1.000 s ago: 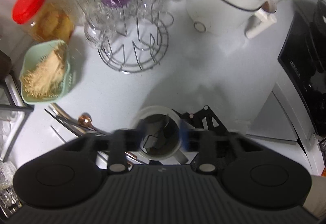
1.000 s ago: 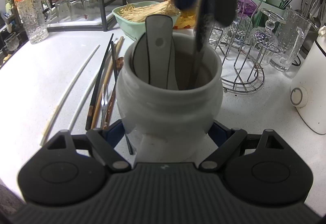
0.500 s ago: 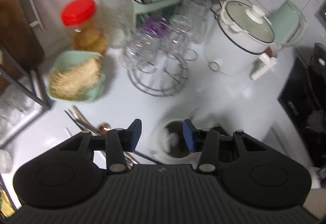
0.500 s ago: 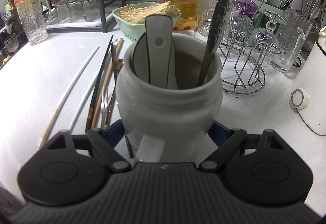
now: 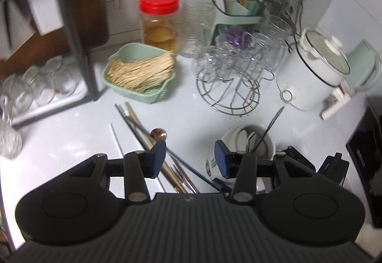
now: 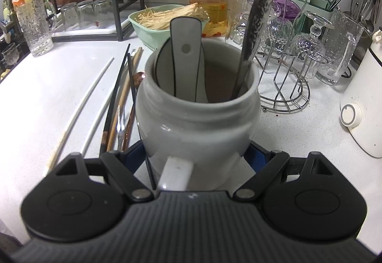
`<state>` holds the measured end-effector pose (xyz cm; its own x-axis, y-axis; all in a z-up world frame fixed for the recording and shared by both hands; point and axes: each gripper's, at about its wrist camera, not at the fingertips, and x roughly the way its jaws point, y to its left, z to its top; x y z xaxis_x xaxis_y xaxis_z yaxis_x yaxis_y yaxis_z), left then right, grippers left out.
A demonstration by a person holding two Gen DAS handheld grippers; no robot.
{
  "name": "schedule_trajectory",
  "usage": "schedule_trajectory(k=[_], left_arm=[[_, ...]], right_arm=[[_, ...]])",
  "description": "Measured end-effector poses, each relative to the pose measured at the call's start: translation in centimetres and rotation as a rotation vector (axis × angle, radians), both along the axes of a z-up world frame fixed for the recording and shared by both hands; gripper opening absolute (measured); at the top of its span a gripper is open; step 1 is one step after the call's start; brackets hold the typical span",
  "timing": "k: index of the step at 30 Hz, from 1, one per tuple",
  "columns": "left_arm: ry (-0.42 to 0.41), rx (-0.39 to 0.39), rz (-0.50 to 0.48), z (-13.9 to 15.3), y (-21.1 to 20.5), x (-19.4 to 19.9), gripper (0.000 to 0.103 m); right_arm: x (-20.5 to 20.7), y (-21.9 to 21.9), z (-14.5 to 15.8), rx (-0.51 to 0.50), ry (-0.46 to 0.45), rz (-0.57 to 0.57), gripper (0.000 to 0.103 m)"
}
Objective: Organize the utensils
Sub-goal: 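Move left gripper to the long white stick on the counter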
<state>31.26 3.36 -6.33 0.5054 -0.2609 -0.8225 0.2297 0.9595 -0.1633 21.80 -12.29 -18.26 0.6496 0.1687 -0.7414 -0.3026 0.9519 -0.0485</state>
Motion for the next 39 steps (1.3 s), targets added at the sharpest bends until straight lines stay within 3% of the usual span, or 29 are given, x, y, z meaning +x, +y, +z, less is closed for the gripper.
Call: schedule_trajectory(k=[6,14,20,28,33,35,39], left_arm=[[-0.004,-0.105,0.153,-1.0,4.0,-2.6,0.051],[0.01,-0.132,0.33,-4.0,9.1,-6.5,0.051],[0.052,-0.16,0.416,-7.6,10.7,-8.3,0.051],[0.076,-0.151,0.412,-11.9,8.7,-7.7,0.049],[0.101,-0.13,0.364,-14.1,6.5,-7.1,0.035],[0.106,-0.096,0.345,-14.9,5.6,-7.1,0.025],[0.105,-0.044,0.327,-15.7,4.6,-7.5,0.016]], right_arm=[[0.2,0.0,0.1,-0.003,0.012,-0.002,0.09],[0.6,0.0,0.2,-0.009,0.035,0.005,0.09],[0.8,0.1,0.3,-0.015,0.05,0.005,0.09],[0.8,0.2,0.3,-0.015,0.054,0.003,0.09],[0.9,0.2,0.4,-0.015,0.059,0.0,0.09],[0.9,0.2,0.4,-0.014,0.059,-0.001,0.09],[0.9,0.1,0.4,-0.014,0.059,0.0,0.09]])
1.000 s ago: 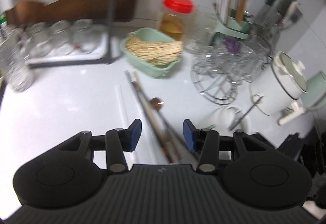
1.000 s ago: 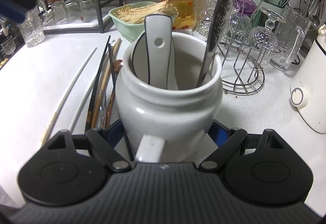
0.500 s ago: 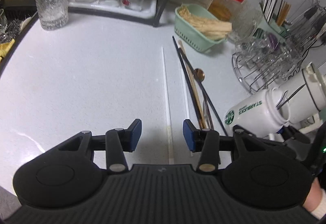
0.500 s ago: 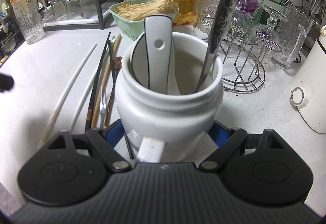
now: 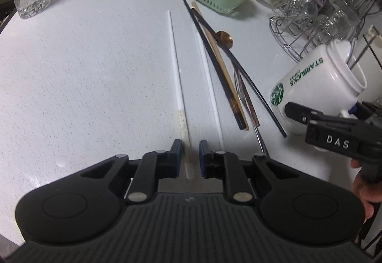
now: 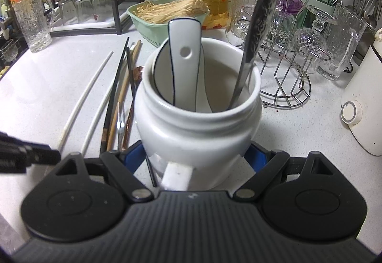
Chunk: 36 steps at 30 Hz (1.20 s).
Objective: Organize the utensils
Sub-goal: 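Move left gripper to the long white stick on the counter, then close left gripper on the white stick and lift it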
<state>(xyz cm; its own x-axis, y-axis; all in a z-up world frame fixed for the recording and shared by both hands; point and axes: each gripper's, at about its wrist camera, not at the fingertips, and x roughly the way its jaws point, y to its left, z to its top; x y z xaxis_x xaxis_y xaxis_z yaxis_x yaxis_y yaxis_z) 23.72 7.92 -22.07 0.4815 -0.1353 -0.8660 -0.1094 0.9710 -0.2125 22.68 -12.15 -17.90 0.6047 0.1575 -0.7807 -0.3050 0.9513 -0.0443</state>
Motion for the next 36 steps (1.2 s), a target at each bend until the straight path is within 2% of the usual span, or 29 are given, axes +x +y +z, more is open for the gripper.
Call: schedule_trajectory(k=[2,7,15,22,30,36], left_arm=[[0.013,0.016,0.009,0.1,-0.2,-0.1,0.01],[0.019,-0.006,0.039,0.1,0.0,-0.9,0.008],[0.024,-0.044,0.006,0.8,0.6,-3.9,0.007],[0.036,-0.109,-0.033,1.5,1.7,-6.5,0.007],[0.047,-0.162,-0.013,2.2,2.1,-8.2,0.007],[0.079,-0.162,0.019,1.8,0.6,-10.4,0.007]], right_arm=[[0.0,0.0,0.0,-0.002,0.002,-0.002,0.09],[0.0,0.0,0.0,-0.004,0.002,-0.007,0.09],[-0.4,0.3,0.0,-0.009,-0.004,-0.042,0.09],[-1.9,0.7,0.1,-0.013,-0.001,-0.082,0.09],[-4.1,0.3,0.4,-0.016,0.015,-0.081,0.09],[-4.7,0.0,0.4,-0.018,0.018,-0.05,0.09]])
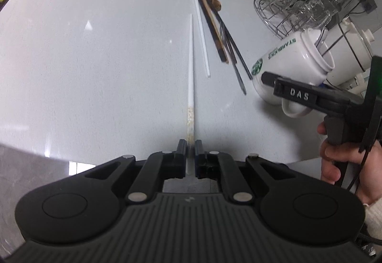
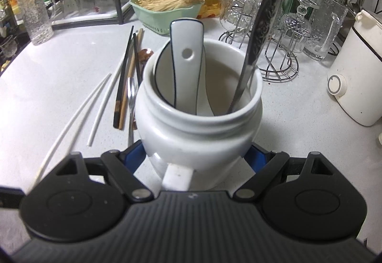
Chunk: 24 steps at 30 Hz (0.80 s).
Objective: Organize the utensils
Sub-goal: 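Close left gripper on the white stick and lift it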
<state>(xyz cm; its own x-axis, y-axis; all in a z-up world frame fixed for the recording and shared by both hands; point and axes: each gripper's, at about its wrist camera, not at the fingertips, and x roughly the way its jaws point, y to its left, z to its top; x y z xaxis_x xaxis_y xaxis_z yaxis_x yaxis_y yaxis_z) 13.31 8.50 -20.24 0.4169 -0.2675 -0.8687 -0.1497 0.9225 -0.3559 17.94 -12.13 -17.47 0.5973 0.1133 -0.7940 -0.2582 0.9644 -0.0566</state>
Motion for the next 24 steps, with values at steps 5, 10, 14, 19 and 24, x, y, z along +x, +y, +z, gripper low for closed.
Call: schedule_trajectory(k=[5,10,14,19,24], left_arm=[[0.028,-0.009,0.037,-1.0,-1.2,-1.8,0.007],[0.035,-0.015,0.071,-1.9,-1.5,-2.3,0.008],[0.035,-0.015,0.079,-2.4,-1.5,-2.4,0.008],[0.04,-0.059,0.099,-2.3,-1.0,-2.8,0.041],[-0.01,0.001,0.051,-1.9,-2.0,-3.8,0.044]], right_arm=[[0.5,0.0,0.2,-0.003,0.025,0.016,0.09],[0.2,-0.3,0.1,0.0,0.019,0.04,0.09],[0.1,-0.5,0.1,0.0,0.016,0.058,0.09],[0.0,-0.6,0.1,0.003,0.013,0.07,0.09],[-0.1,-0.7,0.1,0.005,0.007,0.076,0.09]])
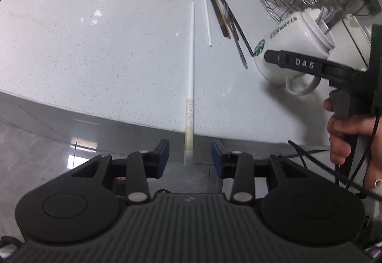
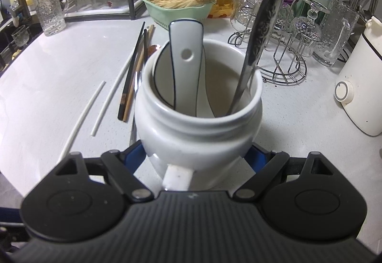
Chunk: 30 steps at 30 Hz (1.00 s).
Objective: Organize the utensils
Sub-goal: 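Close left gripper on the white stick and lift it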
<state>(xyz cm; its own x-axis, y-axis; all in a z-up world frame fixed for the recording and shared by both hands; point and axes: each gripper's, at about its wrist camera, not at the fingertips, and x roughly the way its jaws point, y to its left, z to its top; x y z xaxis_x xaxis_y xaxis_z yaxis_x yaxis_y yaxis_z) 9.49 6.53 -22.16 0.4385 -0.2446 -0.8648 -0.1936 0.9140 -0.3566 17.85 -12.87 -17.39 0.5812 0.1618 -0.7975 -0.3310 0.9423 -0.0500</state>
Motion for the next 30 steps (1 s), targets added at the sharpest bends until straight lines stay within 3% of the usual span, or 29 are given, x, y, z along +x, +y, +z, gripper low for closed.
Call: schedule_trajectory(k=[5,9,14,16,24,30], left_arm=[[-0.044,0.062,-0.009,-0.8,-0.5,-0.3,0.041],[-0.046,0.035,-0.03,-1.4,-0.7,-0.2,0.036],[-0.052,0.065,-0.052,-1.6,-1.5,-0.3,0.013],[-0.063,0.087,-0.052,-1.4,-1.7,-0.6,0.01],[-0.115,0.185,-0.059,2.6,-1.9,-1.2,0.009],[-0.179,0.23,-0.06,7.7,-1.4,-1.1,0.009]], right_arm=[[-0.1,0.0,-0.1,0.003,-0.006,-0.004,0.09],[-0.2,0.1,-0.1,0.003,-0.007,-0.002,0.09],[-0.3,0.1,-0.1,0.004,-0.011,-0.002,0.09],[-0.3,0.1,-0.1,0.005,-0.014,-0.001,0.09],[-0.4,-0.1,-0.1,0.017,-0.025,0.005,0.09],[-0.5,-0.1,-0.2,0.022,-0.036,0.005,0.09]])
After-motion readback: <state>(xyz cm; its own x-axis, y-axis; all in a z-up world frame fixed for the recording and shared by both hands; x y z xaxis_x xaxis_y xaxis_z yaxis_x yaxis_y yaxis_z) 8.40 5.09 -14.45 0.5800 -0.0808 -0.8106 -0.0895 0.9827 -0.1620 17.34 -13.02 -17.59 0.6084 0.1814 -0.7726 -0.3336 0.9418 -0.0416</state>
